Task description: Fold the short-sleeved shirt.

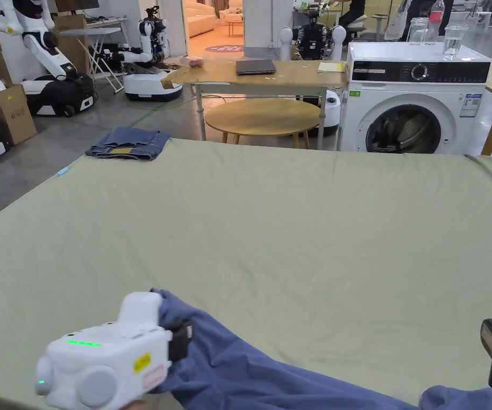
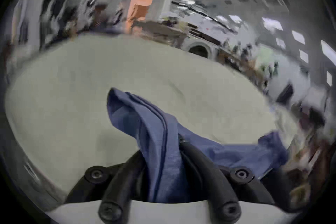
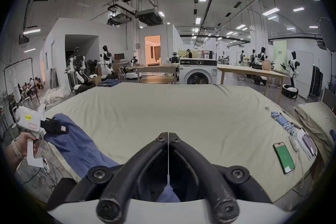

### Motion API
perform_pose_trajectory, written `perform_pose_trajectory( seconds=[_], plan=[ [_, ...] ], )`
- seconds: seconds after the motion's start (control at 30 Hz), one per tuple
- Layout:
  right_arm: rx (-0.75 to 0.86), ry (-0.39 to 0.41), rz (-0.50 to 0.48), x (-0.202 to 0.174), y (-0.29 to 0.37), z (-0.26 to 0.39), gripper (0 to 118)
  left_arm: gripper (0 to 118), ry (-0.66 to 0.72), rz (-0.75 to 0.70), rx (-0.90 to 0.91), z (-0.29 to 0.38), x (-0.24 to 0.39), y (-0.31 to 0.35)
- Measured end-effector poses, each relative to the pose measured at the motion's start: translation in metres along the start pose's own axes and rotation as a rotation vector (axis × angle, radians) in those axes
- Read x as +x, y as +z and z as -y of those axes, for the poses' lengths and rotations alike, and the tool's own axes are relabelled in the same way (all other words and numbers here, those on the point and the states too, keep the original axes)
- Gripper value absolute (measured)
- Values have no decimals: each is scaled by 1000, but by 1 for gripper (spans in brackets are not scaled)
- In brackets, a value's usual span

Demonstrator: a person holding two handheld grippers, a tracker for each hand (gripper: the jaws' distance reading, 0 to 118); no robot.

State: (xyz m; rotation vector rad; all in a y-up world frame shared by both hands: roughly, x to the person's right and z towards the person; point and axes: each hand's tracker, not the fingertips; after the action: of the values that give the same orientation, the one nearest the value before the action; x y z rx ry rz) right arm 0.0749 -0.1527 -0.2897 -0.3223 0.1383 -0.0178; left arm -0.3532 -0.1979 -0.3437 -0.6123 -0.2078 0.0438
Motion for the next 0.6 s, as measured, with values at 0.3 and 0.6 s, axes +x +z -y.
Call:
perform_pose_trajectory(
  seconds=[0.3,0.6],
  plan=[
    [9,8,7,13,10,8,0,1,-505,84,-210,30,194,-64],
    [5,-6,10,37,16,16,0,86,-170,237,-168,26,165,-57]
  ],
)
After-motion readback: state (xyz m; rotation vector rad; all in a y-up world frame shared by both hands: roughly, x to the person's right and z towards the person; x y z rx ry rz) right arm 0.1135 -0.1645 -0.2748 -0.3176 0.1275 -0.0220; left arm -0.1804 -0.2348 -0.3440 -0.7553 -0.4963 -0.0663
